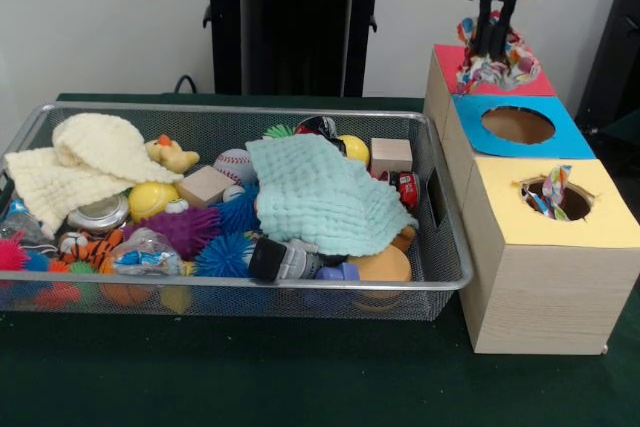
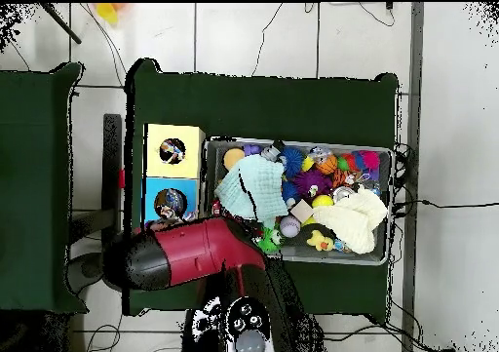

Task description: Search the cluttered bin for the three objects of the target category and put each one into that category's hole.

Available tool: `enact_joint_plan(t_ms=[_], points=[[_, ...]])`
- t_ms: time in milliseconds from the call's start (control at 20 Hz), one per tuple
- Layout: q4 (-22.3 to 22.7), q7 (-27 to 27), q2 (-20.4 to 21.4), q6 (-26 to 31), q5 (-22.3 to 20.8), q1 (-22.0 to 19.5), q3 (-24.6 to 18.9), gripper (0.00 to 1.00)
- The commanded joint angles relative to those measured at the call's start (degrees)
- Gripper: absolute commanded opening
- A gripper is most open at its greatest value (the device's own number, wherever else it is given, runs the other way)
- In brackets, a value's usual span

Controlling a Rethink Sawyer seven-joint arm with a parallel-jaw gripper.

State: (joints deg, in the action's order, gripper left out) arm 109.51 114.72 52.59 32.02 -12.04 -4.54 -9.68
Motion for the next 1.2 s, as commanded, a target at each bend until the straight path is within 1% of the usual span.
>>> enact_joint_plan(t_ms=[50,200,350,500,600,700,1000,1200], points=[[-7.0,16.2,-6.4,-3.9,4.6,3.0,4.4,0.00],[-8.1,16.4,-6.0,-1.7,5.2,4.6,6.0,0.00],[-10.8,15.0,-6.5,1.1,5.8,5.2,6.6,0.00],[-11.8,14.1,-7.8,0.0,6.9,4.9,6.5,0.00],[-12.1,13.9,-7.9,0.1,7.5,5.1,6.7,0.00],[-12.7,13.3,-7.4,1.8,8.3,5.2,6.7,0.00],[-16.6,12.6,-6.6,8.6,9.8,6.2,7.6,0.00],[-18.0,12.5,-7.3,9.4,10.7,6.9,8.2,0.00]])
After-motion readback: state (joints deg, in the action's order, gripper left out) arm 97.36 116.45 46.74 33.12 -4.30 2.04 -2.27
